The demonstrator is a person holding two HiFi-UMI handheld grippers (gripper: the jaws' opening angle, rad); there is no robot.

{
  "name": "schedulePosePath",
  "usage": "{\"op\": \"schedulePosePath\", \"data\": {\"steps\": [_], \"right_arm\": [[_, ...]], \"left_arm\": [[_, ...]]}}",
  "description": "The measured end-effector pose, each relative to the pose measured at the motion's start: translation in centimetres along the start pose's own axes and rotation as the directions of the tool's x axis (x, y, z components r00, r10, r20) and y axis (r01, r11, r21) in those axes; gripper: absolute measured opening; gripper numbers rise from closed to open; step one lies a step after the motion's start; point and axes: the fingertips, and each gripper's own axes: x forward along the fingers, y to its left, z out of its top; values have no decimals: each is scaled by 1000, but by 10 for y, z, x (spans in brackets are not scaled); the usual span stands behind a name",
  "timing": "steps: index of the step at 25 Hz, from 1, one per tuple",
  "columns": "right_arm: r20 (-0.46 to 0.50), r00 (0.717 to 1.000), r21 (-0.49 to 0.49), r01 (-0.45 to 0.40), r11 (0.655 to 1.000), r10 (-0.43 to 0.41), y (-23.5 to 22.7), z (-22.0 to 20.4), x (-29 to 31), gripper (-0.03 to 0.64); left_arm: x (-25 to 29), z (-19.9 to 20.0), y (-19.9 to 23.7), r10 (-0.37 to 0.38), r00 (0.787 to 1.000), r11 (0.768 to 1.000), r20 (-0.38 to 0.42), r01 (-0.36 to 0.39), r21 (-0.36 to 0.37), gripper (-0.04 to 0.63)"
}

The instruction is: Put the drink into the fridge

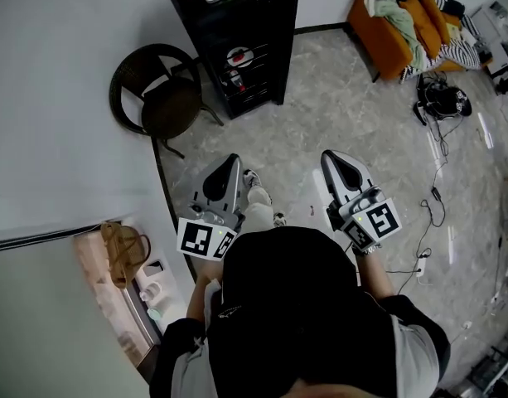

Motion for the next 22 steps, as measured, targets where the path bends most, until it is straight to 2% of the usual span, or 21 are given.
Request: {"op": "schedulePosePath", "data": {"steps": [7, 13, 16, 22], "right_arm": [[17, 1000, -50, 27, 998, -26, -40, 25, 75, 3], [43, 998, -68, 57, 996, -54, -64, 49, 145, 3], [42, 997, -80, 63, 995, -59, -70, 49, 173, 2], [40, 996, -81, 79, 994, -76, -87, 51, 219, 3]], "left_arm": [[71, 6, 71, 4, 1000, 1000, 16, -4, 3, 11], [134, 22, 120, -58, 998, 998, 31, 57, 29, 11], [157, 25, 141, -79, 996, 996, 39, 78, 37, 11], [190, 31, 188, -75, 996, 996, 48, 72, 50, 11]]}}
